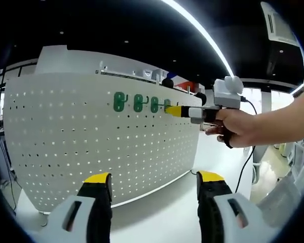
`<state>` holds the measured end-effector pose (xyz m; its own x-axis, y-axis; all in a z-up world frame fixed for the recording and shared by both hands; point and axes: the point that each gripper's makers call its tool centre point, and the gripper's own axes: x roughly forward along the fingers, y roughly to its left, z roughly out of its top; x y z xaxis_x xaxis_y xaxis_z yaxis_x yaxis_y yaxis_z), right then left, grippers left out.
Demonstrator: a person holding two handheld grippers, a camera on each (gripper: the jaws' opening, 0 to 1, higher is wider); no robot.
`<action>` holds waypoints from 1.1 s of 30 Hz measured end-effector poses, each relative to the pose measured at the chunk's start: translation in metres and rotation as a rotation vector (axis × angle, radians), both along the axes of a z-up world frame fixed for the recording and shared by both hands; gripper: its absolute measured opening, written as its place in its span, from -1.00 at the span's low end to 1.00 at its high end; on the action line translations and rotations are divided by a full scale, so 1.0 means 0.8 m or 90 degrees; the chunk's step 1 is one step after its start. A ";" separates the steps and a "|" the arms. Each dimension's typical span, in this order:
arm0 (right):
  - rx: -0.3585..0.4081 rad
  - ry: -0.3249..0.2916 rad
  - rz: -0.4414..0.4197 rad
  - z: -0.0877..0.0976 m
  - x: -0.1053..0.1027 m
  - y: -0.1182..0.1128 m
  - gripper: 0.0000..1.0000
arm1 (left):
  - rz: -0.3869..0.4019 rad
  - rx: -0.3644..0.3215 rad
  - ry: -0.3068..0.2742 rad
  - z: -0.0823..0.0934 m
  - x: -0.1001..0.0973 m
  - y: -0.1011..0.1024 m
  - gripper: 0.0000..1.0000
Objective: Insert the hook assembly into the mounting plate slot until the hook locks in place.
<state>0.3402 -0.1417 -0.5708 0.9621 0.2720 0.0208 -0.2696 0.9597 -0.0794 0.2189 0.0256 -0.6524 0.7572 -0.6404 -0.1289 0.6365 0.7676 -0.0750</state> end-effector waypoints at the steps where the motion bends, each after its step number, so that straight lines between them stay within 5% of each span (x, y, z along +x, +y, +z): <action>1: 0.002 0.000 0.002 0.000 -0.001 0.000 -0.19 | 0.000 0.000 0.000 0.000 0.000 0.000 0.40; 33: 0.024 -0.024 0.081 -0.019 -0.077 -0.004 0.02 | 0.013 0.014 -0.019 0.008 -0.001 0.019 0.46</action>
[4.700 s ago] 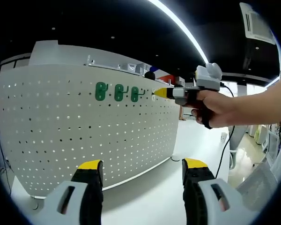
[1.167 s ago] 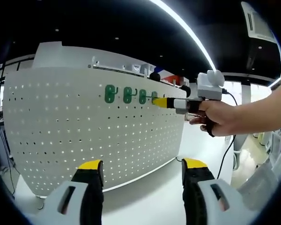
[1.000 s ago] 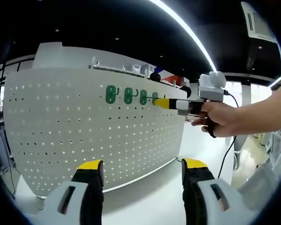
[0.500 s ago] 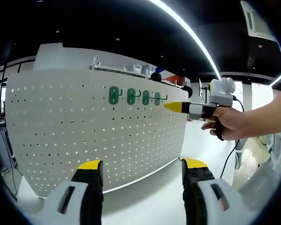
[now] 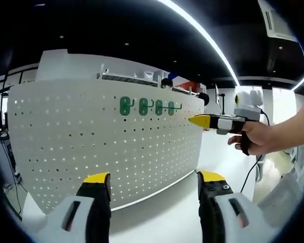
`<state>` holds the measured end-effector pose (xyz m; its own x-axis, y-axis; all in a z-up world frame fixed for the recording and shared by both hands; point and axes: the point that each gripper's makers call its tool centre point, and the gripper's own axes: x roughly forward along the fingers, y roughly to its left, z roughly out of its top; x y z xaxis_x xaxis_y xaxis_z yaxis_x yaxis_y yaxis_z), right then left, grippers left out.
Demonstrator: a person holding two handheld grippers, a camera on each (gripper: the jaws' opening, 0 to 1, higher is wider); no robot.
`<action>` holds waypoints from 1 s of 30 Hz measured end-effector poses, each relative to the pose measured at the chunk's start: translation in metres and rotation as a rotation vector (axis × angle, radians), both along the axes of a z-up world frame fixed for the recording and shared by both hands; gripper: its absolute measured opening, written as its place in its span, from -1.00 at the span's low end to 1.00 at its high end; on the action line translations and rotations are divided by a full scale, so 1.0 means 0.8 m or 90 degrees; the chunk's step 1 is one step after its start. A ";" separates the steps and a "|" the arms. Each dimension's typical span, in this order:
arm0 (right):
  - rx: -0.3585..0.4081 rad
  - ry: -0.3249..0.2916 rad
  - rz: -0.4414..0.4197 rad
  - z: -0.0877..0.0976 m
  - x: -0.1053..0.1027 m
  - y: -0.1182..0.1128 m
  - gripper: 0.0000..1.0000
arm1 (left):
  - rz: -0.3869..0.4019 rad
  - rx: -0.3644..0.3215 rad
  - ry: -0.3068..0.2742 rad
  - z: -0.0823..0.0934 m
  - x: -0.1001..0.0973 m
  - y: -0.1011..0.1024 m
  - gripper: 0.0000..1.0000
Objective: Insert the hook assembly into the mounting plate slot until the hook locks in place.
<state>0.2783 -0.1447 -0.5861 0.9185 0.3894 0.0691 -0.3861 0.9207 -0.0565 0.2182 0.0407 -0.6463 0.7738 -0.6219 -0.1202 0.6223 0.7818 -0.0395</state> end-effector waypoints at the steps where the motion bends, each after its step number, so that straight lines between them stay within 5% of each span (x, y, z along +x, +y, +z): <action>1: -0.001 0.000 0.002 -0.002 -0.003 -0.001 0.02 | 0.000 0.000 -0.002 0.001 0.000 0.001 0.46; 30: 0.030 0.007 0.016 -0.033 -0.077 -0.023 0.20 | 0.036 0.029 -0.023 -0.001 -0.019 0.037 0.76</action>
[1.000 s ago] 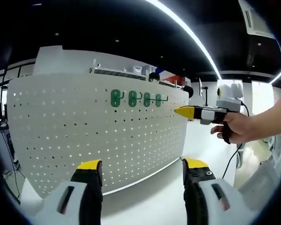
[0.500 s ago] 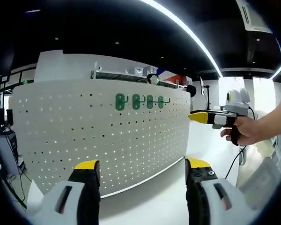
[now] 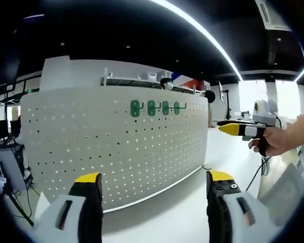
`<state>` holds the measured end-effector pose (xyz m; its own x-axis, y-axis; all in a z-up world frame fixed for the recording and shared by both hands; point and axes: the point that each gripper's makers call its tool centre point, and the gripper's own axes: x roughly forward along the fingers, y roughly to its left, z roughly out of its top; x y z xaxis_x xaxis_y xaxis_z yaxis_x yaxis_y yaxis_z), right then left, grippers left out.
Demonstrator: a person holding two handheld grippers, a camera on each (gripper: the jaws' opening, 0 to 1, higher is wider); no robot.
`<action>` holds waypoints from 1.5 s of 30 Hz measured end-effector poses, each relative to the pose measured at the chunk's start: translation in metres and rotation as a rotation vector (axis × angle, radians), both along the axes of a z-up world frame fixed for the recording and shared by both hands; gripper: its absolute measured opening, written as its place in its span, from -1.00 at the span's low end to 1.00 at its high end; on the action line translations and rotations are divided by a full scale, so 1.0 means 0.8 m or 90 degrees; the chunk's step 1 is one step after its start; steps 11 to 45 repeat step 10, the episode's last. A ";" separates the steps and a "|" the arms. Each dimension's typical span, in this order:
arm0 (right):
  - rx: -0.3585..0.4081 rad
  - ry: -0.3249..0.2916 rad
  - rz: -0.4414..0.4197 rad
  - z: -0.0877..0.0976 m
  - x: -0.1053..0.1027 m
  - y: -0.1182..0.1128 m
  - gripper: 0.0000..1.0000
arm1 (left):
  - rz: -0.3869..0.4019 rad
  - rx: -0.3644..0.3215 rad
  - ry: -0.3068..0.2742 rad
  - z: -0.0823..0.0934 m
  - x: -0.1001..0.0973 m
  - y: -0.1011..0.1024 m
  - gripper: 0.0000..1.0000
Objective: Insert the hook assembly into the mounting plate slot until the hook locks in place.
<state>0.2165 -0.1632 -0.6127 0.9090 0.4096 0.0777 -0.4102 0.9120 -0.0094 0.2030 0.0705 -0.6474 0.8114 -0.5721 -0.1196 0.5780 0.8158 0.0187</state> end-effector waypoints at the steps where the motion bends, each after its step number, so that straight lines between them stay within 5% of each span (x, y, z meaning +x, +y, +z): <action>1: 0.000 0.002 -0.001 -0.002 -0.002 -0.001 0.20 | 0.000 0.000 0.000 -0.001 -0.001 0.001 0.79; 10: 0.000 0.012 -0.005 -0.015 -0.021 -0.013 0.24 | 0.009 -0.011 0.001 -0.004 -0.015 0.012 0.91; 45: 0.000 0.012 -0.005 -0.015 -0.021 -0.013 0.24 | 0.009 -0.011 0.001 -0.004 -0.015 0.012 0.91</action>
